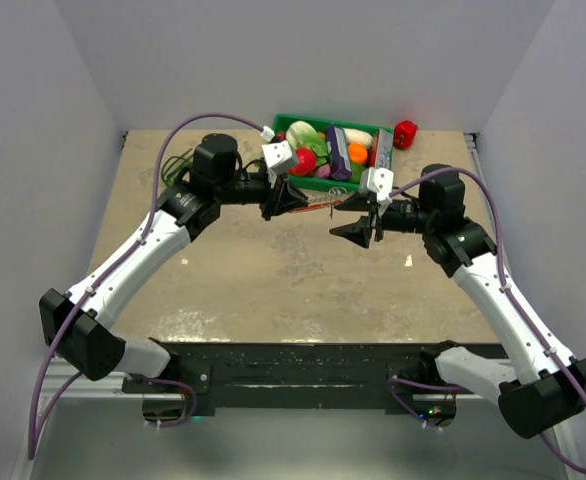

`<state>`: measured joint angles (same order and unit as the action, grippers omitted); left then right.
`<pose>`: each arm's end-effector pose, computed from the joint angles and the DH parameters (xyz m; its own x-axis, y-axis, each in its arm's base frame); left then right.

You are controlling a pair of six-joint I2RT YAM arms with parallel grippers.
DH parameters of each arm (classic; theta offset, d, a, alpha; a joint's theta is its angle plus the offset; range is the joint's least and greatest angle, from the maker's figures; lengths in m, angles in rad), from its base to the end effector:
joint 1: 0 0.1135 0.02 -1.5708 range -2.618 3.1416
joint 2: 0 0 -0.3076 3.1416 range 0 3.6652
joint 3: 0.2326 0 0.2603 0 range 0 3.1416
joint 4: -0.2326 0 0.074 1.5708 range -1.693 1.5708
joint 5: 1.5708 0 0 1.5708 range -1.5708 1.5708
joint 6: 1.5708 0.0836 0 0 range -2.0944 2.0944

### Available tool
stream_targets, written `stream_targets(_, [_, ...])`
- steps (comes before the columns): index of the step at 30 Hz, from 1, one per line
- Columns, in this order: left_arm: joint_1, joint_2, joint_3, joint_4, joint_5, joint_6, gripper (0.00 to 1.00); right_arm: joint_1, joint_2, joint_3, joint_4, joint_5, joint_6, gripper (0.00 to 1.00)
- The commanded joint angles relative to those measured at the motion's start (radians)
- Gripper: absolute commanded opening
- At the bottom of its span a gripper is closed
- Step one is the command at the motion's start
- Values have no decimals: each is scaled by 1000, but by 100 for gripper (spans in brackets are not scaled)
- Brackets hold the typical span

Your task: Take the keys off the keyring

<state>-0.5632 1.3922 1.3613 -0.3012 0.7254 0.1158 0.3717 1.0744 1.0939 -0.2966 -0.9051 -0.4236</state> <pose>0.2659 -0.2335 0.4238 -0.1664 0.2073 -0.9640 0.9554 0.2757 -0.1056 0.2057 0.1508 0.4145 0.1496 -0.2142 -0.9653 -0.9518 0.2333 -0.1992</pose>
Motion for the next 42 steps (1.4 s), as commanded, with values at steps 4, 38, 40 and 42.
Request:
stream_targets(4, [2, -35, 18, 51, 20, 5, 0, -4, 16, 58, 34, -5, -9, 57])
stream_targets(38, [0, -45, 10, 47, 20, 16, 0, -5, 47, 32, 44, 20, 0, 60])
stream_targets(40, [2, -45, 10, 45, 22, 15, 0, -5, 30, 34, 34, 20, -1, 60])
stream_targets(42, [0, -47, 12, 43, 23, 15, 0, -5, 16, 40, 21, 17, -9, 60])
